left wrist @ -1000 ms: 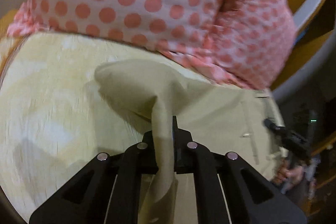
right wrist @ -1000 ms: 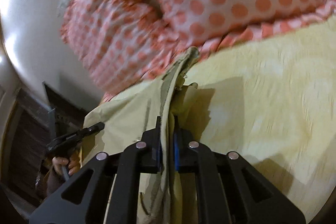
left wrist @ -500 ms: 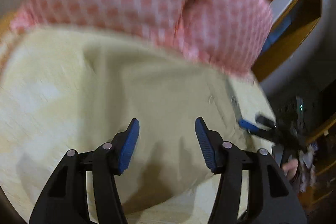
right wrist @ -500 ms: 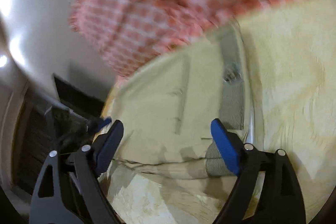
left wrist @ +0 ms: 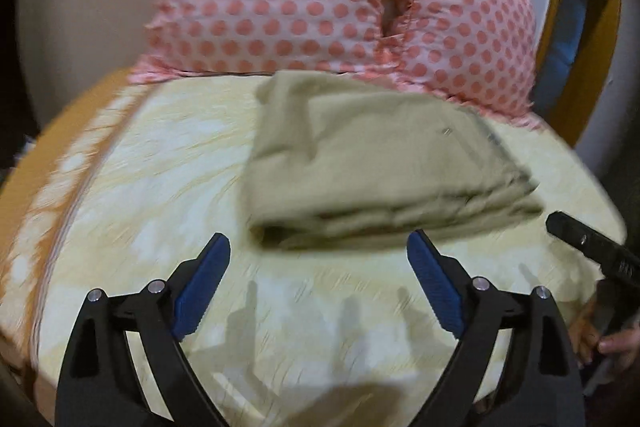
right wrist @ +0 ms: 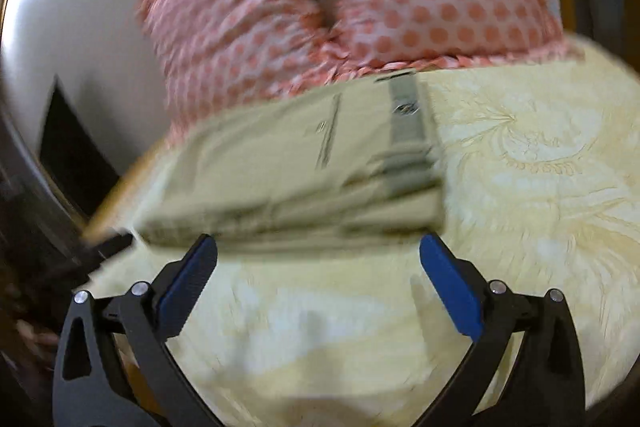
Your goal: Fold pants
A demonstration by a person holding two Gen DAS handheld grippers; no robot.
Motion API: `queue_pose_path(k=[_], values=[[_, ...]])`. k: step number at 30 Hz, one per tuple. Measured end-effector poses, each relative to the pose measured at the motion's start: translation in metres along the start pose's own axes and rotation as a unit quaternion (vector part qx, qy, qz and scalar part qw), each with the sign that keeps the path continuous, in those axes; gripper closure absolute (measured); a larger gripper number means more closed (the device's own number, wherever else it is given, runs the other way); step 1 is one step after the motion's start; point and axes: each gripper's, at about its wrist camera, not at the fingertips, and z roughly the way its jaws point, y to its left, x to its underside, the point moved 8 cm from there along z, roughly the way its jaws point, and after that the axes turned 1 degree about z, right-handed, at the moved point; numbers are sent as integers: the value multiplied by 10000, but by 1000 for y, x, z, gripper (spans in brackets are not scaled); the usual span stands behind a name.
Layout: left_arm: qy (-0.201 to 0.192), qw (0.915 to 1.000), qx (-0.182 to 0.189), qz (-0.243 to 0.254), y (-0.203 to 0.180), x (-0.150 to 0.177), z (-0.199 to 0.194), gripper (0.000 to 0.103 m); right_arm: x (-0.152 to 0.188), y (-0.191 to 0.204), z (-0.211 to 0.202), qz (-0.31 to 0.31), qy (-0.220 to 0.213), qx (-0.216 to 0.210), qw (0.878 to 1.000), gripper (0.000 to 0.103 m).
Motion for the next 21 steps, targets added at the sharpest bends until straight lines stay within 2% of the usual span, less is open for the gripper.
queue_pose_path(k=[3, 7, 10, 12, 17, 21], values=[[66, 9998, -185, 2, 0, 20, 5, 11, 19, 12, 11, -397, 26, 428, 9983, 2], [177, 9991, -373, 85, -4, 33, 12, 11, 26, 17, 17, -521, 3, 730, 9960, 2], [201, 9983, -504, 191, -8, 41, 14, 1, 32, 18, 16, -608, -18, 914, 9940, 2], [131, 9976, -623, 269, -10, 45, 12, 1, 36, 18, 14, -671, -73, 1083, 9918, 2], [-108, 9976, -651, 208, -9, 48, 8, 1, 39, 18, 12, -568, -405, 1203, 9903, 2], [-198, 9974, -662, 222, -10, 49, 7, 1, 38, 17, 11, -578, -431, 1214, 9900, 2]])
